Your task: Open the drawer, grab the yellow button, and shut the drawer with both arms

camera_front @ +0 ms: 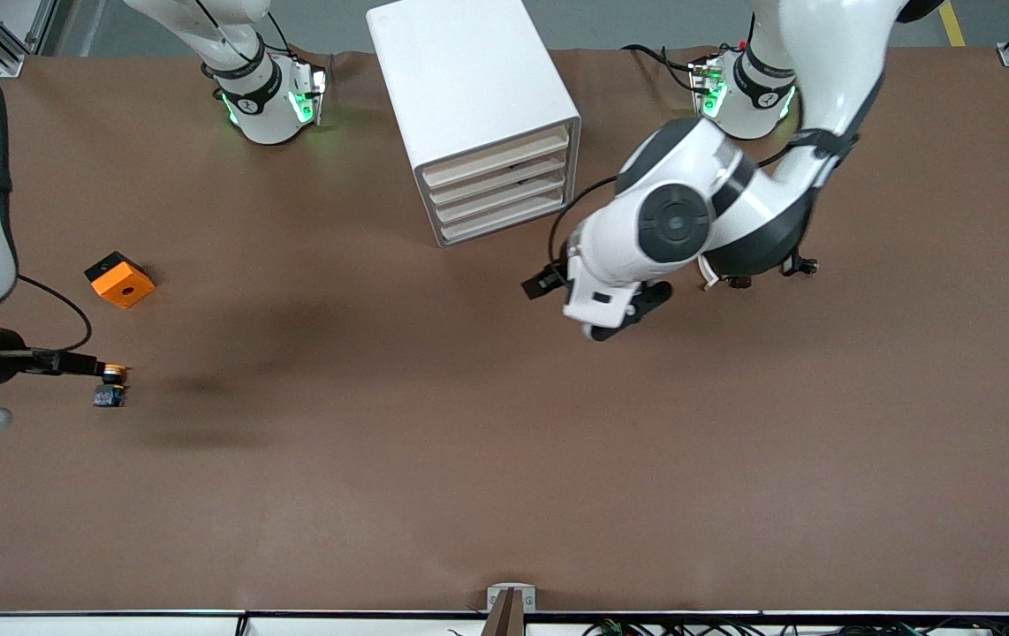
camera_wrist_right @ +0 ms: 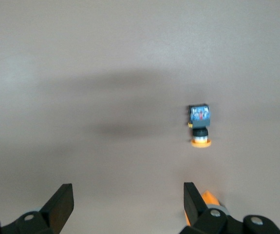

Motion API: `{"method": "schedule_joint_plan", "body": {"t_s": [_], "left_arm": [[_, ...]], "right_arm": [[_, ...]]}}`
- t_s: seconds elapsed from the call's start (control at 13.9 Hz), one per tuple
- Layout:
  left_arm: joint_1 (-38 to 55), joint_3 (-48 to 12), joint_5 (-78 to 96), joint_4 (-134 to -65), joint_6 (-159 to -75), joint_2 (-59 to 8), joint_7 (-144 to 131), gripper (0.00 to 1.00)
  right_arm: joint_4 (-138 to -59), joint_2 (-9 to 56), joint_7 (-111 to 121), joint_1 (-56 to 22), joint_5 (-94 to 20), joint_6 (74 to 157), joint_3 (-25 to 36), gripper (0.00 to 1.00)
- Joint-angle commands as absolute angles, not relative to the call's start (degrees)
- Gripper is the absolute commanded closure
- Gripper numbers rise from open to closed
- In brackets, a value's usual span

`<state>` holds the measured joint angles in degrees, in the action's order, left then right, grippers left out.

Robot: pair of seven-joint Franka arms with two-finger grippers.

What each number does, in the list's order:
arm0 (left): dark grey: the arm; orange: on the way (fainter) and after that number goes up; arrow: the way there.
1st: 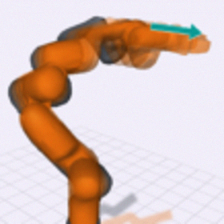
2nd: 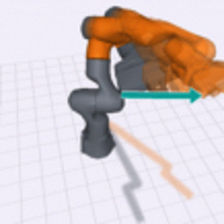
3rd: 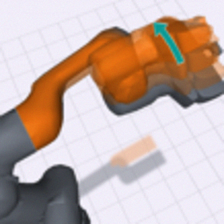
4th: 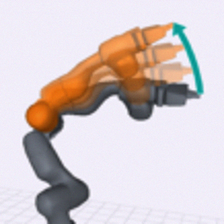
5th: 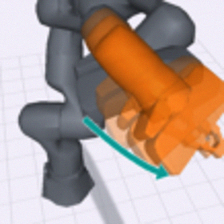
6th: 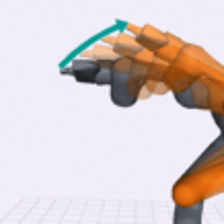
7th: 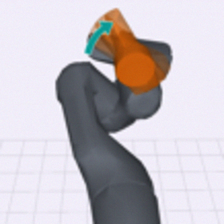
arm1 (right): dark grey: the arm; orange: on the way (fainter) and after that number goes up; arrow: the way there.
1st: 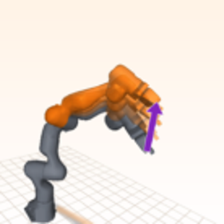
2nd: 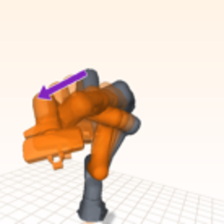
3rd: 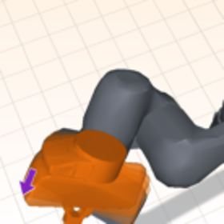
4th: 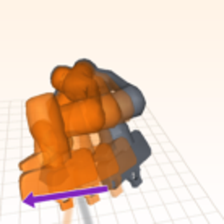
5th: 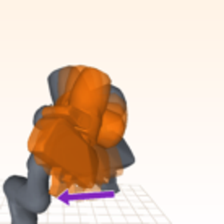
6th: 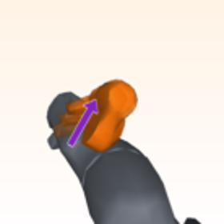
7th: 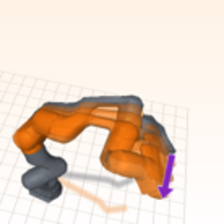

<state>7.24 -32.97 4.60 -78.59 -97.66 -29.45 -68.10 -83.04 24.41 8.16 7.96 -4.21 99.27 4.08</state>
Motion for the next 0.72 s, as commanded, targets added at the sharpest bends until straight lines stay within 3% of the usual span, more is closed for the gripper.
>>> {"method": "schedule_joint_plan", "body": {"t_s": [0.0, 0.36, 0.65], "left_arm": [[3.1, -33.1, 3.7, -80.2, -91.2, -24.7, -61.7, 0.0], [-6.6, -33.4, 3.8, -80.7, -78.2, -17.2, -39.4, 0.0], [-3.2, -23.6, 4.0, -81.6, -73.0, -10.5, -28.2, 0.0]], "right_arm": [[-81.3, 20.3, 6.4, 7.3, -3.3, 93.5, 3.8, 0.0], [-78.5, 15.6, 1.7, 4.1, -3.1, 83.8, 4.0, 0.0], [-73.9, 13.7, 1.3, 2.0, 0.0, 77.9, 4.0, 0.0]]}}
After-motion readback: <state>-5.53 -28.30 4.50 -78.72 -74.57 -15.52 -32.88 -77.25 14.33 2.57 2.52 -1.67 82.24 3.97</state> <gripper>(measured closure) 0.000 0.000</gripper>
